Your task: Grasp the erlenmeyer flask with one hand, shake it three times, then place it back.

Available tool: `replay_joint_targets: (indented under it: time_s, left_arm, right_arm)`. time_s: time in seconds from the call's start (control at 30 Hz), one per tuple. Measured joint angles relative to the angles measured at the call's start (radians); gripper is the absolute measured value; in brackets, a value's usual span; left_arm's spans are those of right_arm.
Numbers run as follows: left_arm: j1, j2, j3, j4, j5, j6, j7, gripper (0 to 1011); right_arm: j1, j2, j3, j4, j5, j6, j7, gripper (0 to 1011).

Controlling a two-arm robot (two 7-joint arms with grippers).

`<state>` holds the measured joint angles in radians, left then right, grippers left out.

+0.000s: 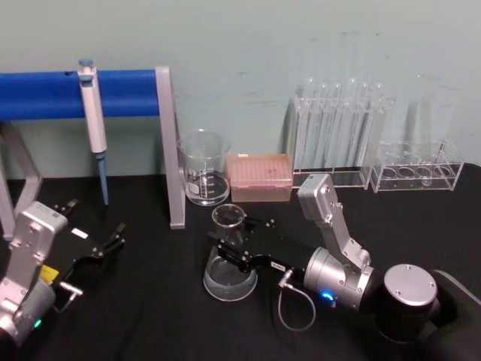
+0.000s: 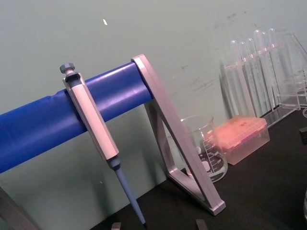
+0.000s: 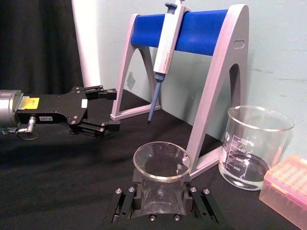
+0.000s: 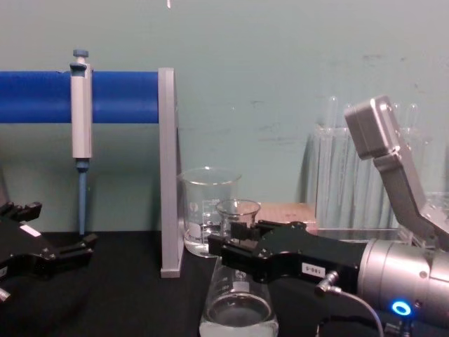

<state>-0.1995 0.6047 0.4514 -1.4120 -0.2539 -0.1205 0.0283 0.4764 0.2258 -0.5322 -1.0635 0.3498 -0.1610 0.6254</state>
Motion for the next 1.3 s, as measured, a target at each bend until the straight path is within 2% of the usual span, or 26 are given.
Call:
replay_joint_targets:
  time_s: [1.17, 1.27, 1.3]
  left_arm:
    - [0.0, 0.0, 0.0, 0.0, 0.0, 0.0, 0.0, 1001]
    - [0.0, 0.0, 0.0, 0.0, 0.0, 0.0, 0.0, 1001]
    - [0.0, 0.0, 0.0, 0.0, 0.0, 0.0, 0.0, 1001]
  right_arm:
    - [0.001, -0.001, 0.0, 0.0, -0.002, 0.009, -0.007, 458]
    - [0.001, -0.001, 0.0, 0.0, -0.002, 0.009, -0.007, 536]
    - [0.001, -0.001, 0.0, 0.0, -0.002, 0.009, -0.007, 600]
